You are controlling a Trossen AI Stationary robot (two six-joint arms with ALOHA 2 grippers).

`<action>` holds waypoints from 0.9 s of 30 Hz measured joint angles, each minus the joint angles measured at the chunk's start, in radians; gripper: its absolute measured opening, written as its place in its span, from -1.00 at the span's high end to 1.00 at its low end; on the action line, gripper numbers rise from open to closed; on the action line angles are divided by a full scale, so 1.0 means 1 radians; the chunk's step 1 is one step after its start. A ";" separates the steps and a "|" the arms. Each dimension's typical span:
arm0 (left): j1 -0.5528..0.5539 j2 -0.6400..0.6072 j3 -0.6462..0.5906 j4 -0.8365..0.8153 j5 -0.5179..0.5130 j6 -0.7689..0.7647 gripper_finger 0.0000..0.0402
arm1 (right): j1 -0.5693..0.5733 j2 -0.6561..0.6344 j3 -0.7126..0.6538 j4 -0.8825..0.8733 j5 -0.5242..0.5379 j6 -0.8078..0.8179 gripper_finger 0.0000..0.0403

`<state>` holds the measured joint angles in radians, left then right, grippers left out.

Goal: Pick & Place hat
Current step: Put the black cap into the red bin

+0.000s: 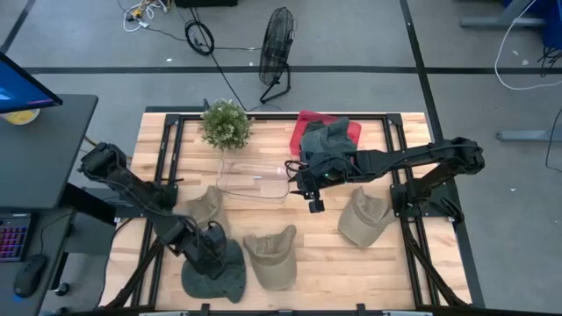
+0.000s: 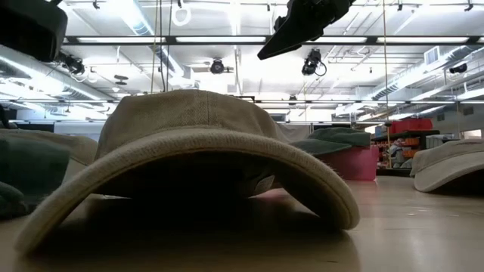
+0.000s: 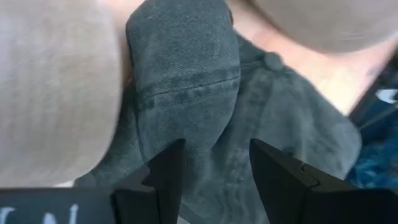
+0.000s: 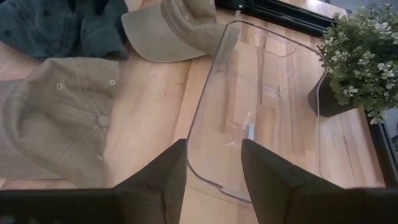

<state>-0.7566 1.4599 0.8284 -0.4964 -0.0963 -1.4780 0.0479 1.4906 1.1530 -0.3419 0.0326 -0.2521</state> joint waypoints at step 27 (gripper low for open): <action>-0.047 0.147 0.173 -0.263 0.092 -0.187 -0.15 | 0.000 0.000 -0.037 0.021 0.000 -0.048 0.23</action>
<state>-0.8035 1.6070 1.0012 -0.7592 -0.0045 -1.6645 0.0479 1.4910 1.1158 -0.3206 0.0326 -0.3004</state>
